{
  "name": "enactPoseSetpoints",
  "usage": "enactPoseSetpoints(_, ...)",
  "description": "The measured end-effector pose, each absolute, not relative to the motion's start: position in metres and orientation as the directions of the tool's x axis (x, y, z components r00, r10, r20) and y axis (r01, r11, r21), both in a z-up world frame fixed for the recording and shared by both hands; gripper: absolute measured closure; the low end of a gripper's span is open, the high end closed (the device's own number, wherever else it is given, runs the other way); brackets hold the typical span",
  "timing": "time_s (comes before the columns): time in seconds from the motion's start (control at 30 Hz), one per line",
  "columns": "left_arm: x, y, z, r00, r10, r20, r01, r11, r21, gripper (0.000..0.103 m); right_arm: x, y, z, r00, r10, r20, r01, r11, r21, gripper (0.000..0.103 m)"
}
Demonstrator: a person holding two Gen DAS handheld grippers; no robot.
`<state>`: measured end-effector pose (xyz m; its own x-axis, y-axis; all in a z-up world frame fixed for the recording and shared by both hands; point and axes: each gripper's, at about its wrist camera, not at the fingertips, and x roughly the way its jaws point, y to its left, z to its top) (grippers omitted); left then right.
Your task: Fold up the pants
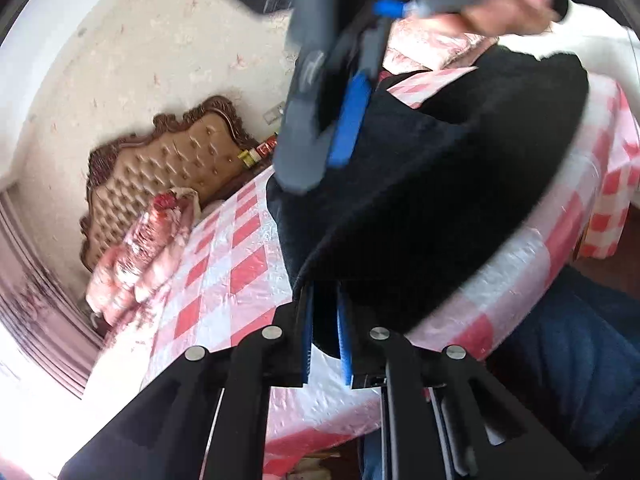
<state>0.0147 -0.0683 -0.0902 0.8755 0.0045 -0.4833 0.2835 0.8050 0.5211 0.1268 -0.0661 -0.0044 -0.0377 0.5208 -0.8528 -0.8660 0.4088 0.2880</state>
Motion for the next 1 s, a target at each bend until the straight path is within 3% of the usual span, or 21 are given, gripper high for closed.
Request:
enactPoseSetpoints(0.03,0.017,-0.067,-0.088,0.878,0.003,-0.479,0.282,0.805,0.522,0.089,0.126,-0.063,-0.008,-0.039,0.504,-0.863,-0.869,0.410,0.278,0.022)
enactPoseSetpoints(0.07,0.019,-0.066,-0.085,0.878,-0.004,-0.478,0.286,0.806,0.518,0.089,0.127,-0.059,-0.013,-0.048,0.480,-0.876,-0.869,0.412,0.274,0.038)
enactPoseSetpoints(0.1,0.022,-0.065,-0.080,0.873,-0.021,-0.487,0.298,0.814,0.499,0.088,0.129,-0.056,-0.022,-0.073,0.451,-0.890,-0.862,0.421,0.284,0.066)
enactPoseSetpoints(0.17,0.025,-0.064,-0.078,0.865,-0.034,-0.501,0.307,0.825,0.475,0.087,0.139,-0.055,-0.033,-0.092,0.437,-0.895,-0.839,0.451,0.306,0.090)
enactPoseSetpoints(0.23,0.025,-0.064,-0.081,0.858,-0.043,-0.513,0.324,0.819,0.473,0.084,0.152,-0.063,-0.032,-0.124,0.495,-0.860,-0.805,0.456,0.379,0.093)
enactPoseSetpoints(0.3,0.016,-0.067,-0.087,0.856,-0.069,-0.512,0.355,0.799,0.486,0.066,0.161,-0.069,-0.029,-0.144,0.527,-0.837,-0.786,0.453,0.421,0.093)
enactPoseSetpoints(0.33,0.010,-0.069,-0.091,0.855,-0.084,-0.513,0.372,0.787,0.492,0.062,0.163,-0.069,-0.029,-0.149,0.525,-0.838,-0.784,0.453,0.424,0.093)
enactPoseSetpoints(0.47,0.001,-0.080,-0.100,0.875,-0.043,-0.482,0.347,0.749,0.564,0.062,0.166,-0.066,-0.027,-0.171,0.534,-0.828,-0.777,0.444,0.447,0.094)
enactPoseSetpoints(0.6,0.001,-0.084,-0.091,0.884,-0.058,-0.464,0.335,0.772,0.541,0.064,0.168,-0.069,-0.021,-0.192,0.551,-0.812,-0.766,0.433,0.475,0.094)
enactPoseSetpoints(0.7,0.010,-0.092,-0.087,0.902,0.012,-0.431,0.278,0.747,0.603,0.064,0.162,-0.068,-0.021,-0.215,0.535,-0.817,-0.783,0.406,0.472,0.094)
enactPoseSetpoints(0.87,0.019,-0.103,-0.106,0.883,0.121,-0.453,0.270,0.659,0.702,0.069,0.154,-0.069,-0.022,-0.235,0.527,-0.817,-0.793,0.382,0.475,0.097)
enactPoseSetpoints(0.93,0.019,-0.104,-0.112,0.868,0.130,-0.479,0.288,0.654,0.699,0.095,0.154,-0.071,-0.024,-0.215,0.503,-0.837,-0.800,0.401,0.447,0.097)
enactPoseSetpoints(1.0,0.014,-0.106,-0.118,0.866,0.126,-0.484,0.305,0.635,0.710,0.098,0.154,-0.073,-0.026,-0.188,0.485,-0.854,-0.803,0.424,0.418,0.097)
